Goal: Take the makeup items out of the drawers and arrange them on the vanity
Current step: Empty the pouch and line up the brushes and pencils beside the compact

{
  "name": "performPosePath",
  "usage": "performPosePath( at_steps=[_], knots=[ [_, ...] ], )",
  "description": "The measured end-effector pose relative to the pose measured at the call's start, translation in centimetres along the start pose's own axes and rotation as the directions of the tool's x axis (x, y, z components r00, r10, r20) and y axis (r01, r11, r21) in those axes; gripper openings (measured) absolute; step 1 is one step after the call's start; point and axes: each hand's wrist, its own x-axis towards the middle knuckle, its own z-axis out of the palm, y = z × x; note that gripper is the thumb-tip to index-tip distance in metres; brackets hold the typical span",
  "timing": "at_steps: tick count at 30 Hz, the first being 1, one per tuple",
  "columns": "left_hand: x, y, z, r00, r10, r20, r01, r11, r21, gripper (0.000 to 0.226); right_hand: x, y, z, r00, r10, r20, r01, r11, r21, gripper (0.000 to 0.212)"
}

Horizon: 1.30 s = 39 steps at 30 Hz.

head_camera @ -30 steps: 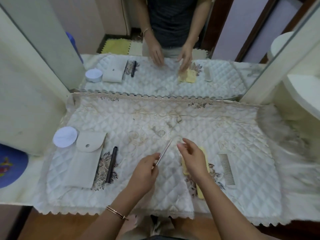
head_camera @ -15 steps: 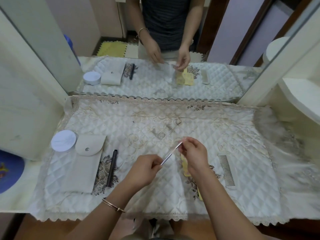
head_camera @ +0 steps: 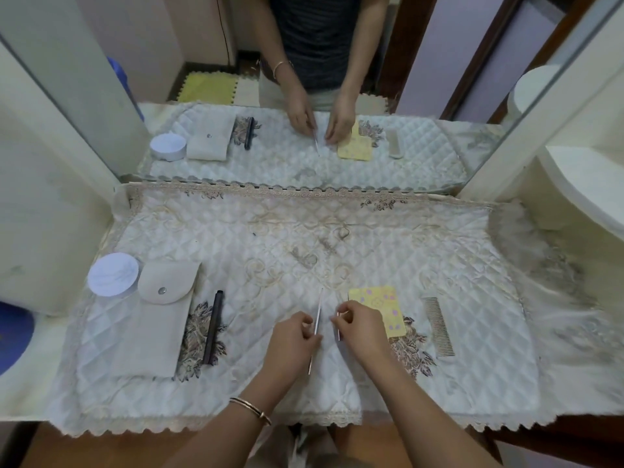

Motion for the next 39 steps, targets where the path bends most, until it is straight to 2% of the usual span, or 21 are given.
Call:
performPosePath(
  at_steps=[3, 7, 11, 16, 19, 20, 23, 25, 28, 31, 33, 35, 39],
  knots=[
    [-0.5, -0.3, 0.6, 1.000, -0.017, 0.022, 0.017, 1.000, 0.003, 0.030, -0.1, 0.1, 0.1, 0.999, -0.031, -0.014, 0.030, 0.998, -0.047, 0.024],
    [-0.7, -0.2, 0.7, 0.997, 0.011, 0.073, -0.013, 0.999, 0.030, 0.025, -0.4, 0.4, -0.1, 0.998, -0.053, -0.038, 0.052, 0.998, -0.024, 0.024],
    [-0.5, -0.9, -1.2, 0.998, 0.055, 0.004, -0.055, 0.995, 0.089, 0.017, -0.6, 0.7, -0.1, 0.996, -0.071, -0.056, 0.072, 0.997, 0.015, 0.023],
    [0.5, -5.8, -6.9, 0.964, 0.139, -0.227, -0.046, 0.927, 0.372, 0.016, -0.9, -0.1, 0.2, 0.991, -0.102, -0.086, 0.106, 0.993, 0.051, 0.021],
    [0.5, -8.3, -8.3, 0.979, 0.078, -0.188, 0.042, 0.826, 0.562, 0.035, -0.8, -1.4, 0.7, 0.986, -0.167, -0.030, 0.168, 0.983, 0.075, 0.019],
    [0.3, -8.5, -8.4, 0.985, 0.036, -0.167, 0.065, 0.822, 0.566, 0.043, -0.9, -1.9, 0.9, 0.983, -0.185, -0.006, 0.185, 0.979, 0.086, 0.018],
    [-0.1, -8.5, -8.6, 0.978, -0.079, -0.191, 0.159, 0.875, 0.456, 0.052, -0.9, -3.2, 1.9, 0.980, -0.199, 0.032, 0.193, 0.972, 0.134, 0.016],
    [-0.2, -8.1, -8.8, 0.971, -0.087, -0.223, 0.167, 0.914, 0.370, 0.041, -1.0, -4.3, 2.6, 0.981, -0.186, 0.056, 0.171, 0.964, 0.202, 0.015],
    [-0.8, -6.4, -9.0, 0.974, 0.040, -0.223, 0.019, 0.967, 0.256, 0.019, -1.4, -6.3, 3.8, 0.975, -0.117, 0.190, 0.030, 0.912, 0.409, 0.023],
    [-1.6, -4.5, -8.5, 0.969, 0.157, -0.191, -0.131, 0.981, 0.145, 0.015, -1.5, -8.0, 4.3, 0.928, -0.039, 0.370, -0.227, 0.728, 0.647, 0.029],
    [-2.0, -3.4, -8.1, 0.979, 0.123, -0.160, -0.118, 0.992, 0.043, 0.014, -1.4, -8.4, 3.9, 0.927, -0.017, 0.376, -0.274, 0.654, 0.705, 0.019],
    [-2.0, -3.0, -7.9, 0.992, 0.057, -0.112, -0.064, 0.997, -0.051, 0.013, -1.5, -8.3, 3.3, 0.935, 0.009, 0.355, -0.274, 0.655, 0.704, 0.008],
    [-1.9, -3.2, -7.6, 0.999, 0.022, -0.027, -0.023, 0.999, -0.039, 0.014, -1.2, -7.3, 2.2, 0.953, 0.047, 0.298, -0.255, 0.652, 0.714, 0.006]
  ],
)
